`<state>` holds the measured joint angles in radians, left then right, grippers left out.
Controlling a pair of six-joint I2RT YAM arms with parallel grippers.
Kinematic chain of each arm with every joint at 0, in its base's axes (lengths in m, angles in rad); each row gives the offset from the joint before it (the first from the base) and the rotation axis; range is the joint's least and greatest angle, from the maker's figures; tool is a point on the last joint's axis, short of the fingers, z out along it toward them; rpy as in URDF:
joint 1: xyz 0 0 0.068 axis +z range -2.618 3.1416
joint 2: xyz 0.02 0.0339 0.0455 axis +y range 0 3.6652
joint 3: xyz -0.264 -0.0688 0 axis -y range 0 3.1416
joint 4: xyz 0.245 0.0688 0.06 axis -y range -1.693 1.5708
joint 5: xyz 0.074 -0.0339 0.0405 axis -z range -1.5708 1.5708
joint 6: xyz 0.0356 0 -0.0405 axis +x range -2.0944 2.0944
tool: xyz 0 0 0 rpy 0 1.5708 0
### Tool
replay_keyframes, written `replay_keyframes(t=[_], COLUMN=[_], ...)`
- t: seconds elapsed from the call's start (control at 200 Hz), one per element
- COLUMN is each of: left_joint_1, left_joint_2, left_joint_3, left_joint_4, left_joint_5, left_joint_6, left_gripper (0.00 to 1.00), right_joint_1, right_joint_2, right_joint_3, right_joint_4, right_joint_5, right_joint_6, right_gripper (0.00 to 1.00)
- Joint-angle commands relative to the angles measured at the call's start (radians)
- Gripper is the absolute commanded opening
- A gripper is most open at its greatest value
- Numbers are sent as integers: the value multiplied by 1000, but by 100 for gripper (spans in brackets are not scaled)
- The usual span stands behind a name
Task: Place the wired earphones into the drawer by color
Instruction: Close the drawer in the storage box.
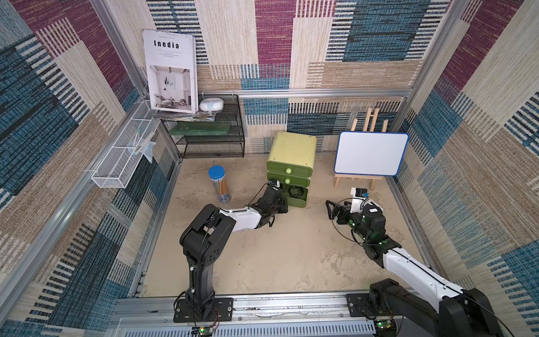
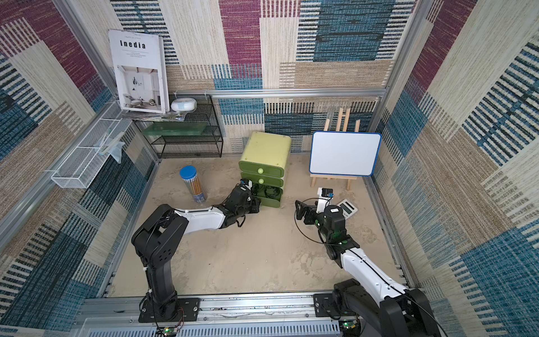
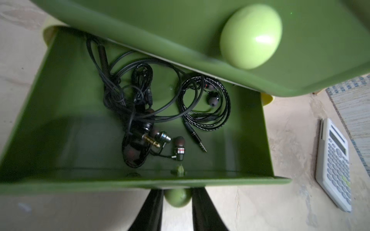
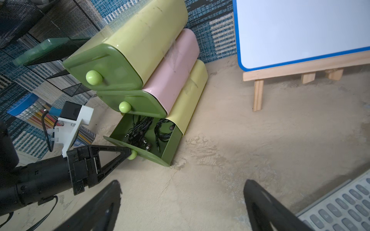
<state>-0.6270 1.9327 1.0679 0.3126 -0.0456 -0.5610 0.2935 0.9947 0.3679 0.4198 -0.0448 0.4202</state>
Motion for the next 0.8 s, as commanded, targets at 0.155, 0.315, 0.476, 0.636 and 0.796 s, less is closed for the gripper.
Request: replay_keyframes(t=[0.155,0.315,0.476,0.636,0.796], left_joint_1=[9,15,27,33,35], left_joint_2=[41,67,95,113,128], left_joint_3=[26,33,46,39,26], left_joint_4=[89,138,179,240,323], left_joint_5=[-32,-45,-47,-52,-64], left_joint_6=[9,9,1,-9,-17], left_gripper=[25,25,24,23,22], right_joint_1=[-1,-1,-1,-2,-3], right_joint_2=[-16,-24,-27,-25,-18], right_joint_3=[-6,-9,-9,-11,-11], right_joint_4=[30,33,33,36,41], right_joint_5=[17,17,16,18,17], right_joint_6=[-9,-11,-14,-15,-15], right_gripper=[99,99,99,99,99])
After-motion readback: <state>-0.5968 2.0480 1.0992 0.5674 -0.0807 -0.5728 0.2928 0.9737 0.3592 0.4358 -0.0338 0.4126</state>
